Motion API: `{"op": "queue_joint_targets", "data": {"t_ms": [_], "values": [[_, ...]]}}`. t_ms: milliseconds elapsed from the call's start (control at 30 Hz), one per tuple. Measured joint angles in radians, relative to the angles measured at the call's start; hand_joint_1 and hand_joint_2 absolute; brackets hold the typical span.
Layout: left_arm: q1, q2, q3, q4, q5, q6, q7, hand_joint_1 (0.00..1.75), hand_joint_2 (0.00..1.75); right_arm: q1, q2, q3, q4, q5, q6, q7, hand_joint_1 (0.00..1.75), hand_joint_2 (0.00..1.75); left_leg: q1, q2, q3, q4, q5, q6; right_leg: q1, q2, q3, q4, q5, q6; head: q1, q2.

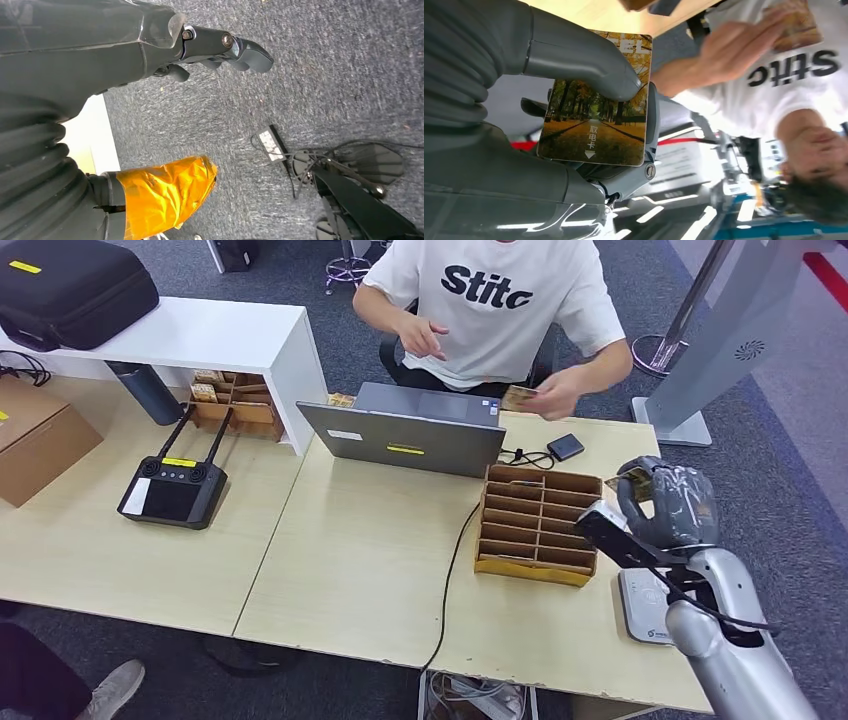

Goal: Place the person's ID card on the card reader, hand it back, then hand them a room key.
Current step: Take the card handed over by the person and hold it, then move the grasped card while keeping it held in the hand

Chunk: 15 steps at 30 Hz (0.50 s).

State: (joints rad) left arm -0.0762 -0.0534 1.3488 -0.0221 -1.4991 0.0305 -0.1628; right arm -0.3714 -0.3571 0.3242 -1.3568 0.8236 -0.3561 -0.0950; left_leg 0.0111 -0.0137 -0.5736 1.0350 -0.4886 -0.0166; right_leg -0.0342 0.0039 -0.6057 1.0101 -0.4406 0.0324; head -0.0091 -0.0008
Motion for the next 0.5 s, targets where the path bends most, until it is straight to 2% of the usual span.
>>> {"op": "queue_joint_targets", "data": {"t_ms": [267,500], "values": [[0.01,0.0,0.008,0.0,0.001,0.013,-0.007,0.0,1.75,0.145,0.003,-0.197,0.006,-0.057,-0.019,-0.002,1.75,1.75,0.0,0.0,-0.001,0.0,-0.001,0.001,0.0,-0.001,0.0,-0.001,-0.001,0.0,0.0,0.0],[0.013,-0.001,0.021,0.0,0.001,0.022,-0.008,0.0,1.75,0.233,0.017,-0.271,0.009,-0.056,0.0,-0.002,1.75,1.75,0.0,0.0,-0.002,0.0,-0.001,0.001,0.0,0.0,-0.001,-0.001,-0.001,0.0,0.0,0.0]]}}
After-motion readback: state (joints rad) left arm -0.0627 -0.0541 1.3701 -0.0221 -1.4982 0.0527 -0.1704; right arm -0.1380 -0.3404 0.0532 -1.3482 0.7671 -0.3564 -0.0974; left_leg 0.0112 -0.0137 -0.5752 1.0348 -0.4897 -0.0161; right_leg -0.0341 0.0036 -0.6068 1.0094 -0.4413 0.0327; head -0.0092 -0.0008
